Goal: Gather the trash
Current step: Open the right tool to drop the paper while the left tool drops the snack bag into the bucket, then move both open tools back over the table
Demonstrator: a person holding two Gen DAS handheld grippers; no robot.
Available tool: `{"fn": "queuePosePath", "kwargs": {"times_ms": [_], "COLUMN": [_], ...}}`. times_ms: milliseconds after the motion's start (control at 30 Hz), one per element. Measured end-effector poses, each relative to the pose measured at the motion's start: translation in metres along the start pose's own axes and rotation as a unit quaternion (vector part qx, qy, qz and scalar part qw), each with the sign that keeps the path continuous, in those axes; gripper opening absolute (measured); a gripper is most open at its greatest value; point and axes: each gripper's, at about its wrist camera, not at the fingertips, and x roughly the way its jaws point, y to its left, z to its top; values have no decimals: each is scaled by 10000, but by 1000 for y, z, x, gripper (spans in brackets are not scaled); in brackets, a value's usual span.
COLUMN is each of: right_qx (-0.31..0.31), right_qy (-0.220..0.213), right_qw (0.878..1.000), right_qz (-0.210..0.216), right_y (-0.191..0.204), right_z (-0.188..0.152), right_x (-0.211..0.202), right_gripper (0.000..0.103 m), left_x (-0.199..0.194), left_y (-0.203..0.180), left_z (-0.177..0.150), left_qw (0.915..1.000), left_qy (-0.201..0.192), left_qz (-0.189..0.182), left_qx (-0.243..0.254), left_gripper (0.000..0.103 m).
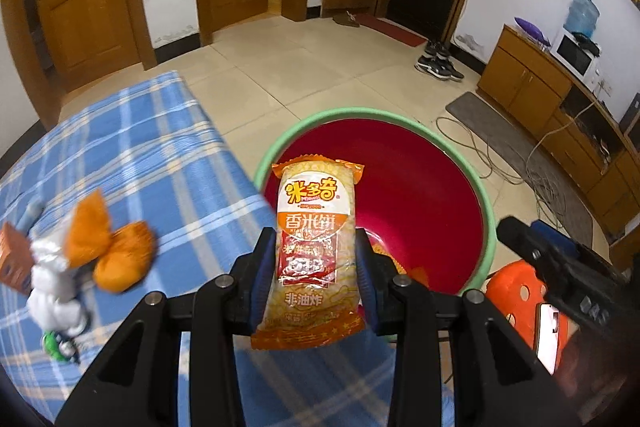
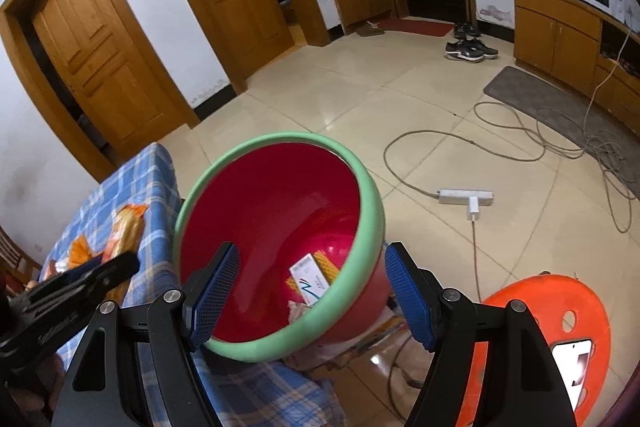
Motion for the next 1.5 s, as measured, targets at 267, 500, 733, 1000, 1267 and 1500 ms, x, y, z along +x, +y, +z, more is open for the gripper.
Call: {"fn": "queuePosePath", "kwargs": {"times_ms": [267,500,733,1000,1267,1500], "right_qx": [-44,-84,-169,-334,-494,-611], "right_qy": [55,58,19,-71,-117,-90], "right_qw": [10000,9999,9999,9993,9983,9965], "right_qz": [-69,-27,23,142,302,571], "right_y": [0,4,13,30,52,77], "right_z": [-1,-3,-5,-8,-14,-23], "right_x": [4,1,-6,-17,-28,-36], "right_gripper": [76,76,76,76,76,76], "left_x": [3,-10,-22,-43,-69,-93], "left_y": [-5,3,16,38,66,107], "left_z": [8,8,2,-6,-18,-35], "left_qw": [9998,9994,9989,9971,9939,9880], "left_qy": [-88,-208,-243,-362,-519,-598], "left_qz": [157,270,386,559,754,1061], "left_qx": [106,25,-121,-366,-620,-951], "left_gripper": [56,57,57,57,57,57]}}
